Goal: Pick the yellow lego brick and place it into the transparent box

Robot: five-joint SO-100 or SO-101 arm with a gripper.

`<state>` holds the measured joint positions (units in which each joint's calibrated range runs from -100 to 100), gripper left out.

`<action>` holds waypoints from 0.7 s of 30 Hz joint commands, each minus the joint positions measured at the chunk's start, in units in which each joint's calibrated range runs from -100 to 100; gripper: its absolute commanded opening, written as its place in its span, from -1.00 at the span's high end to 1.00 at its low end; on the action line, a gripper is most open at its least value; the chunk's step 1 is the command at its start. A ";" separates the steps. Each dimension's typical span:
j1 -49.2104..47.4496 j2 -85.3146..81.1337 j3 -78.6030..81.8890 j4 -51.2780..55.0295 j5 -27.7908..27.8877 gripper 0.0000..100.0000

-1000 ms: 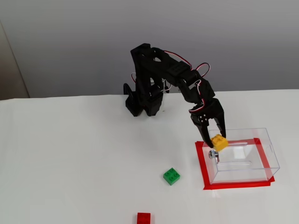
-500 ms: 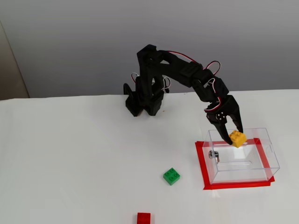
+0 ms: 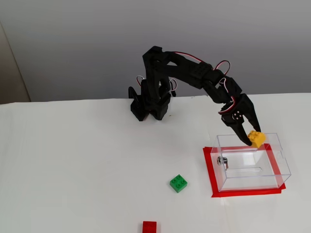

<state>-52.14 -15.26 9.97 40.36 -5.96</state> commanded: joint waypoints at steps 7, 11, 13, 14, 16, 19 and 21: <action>3.45 -0.31 6.03 -0.41 0.01 0.86; 3.38 -0.31 6.39 -0.41 0.01 0.86; 3.30 -0.31 6.39 -0.41 0.01 0.86; 3.23 -0.31 6.39 -0.41 0.01 0.86; 3.23 -0.31 6.39 -0.41 0.01 0.84; 3.23 -0.31 6.39 -0.41 0.01 0.68; 3.30 -0.31 6.39 -0.41 0.06 0.56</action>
<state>-49.25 -15.26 16.59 40.36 -5.96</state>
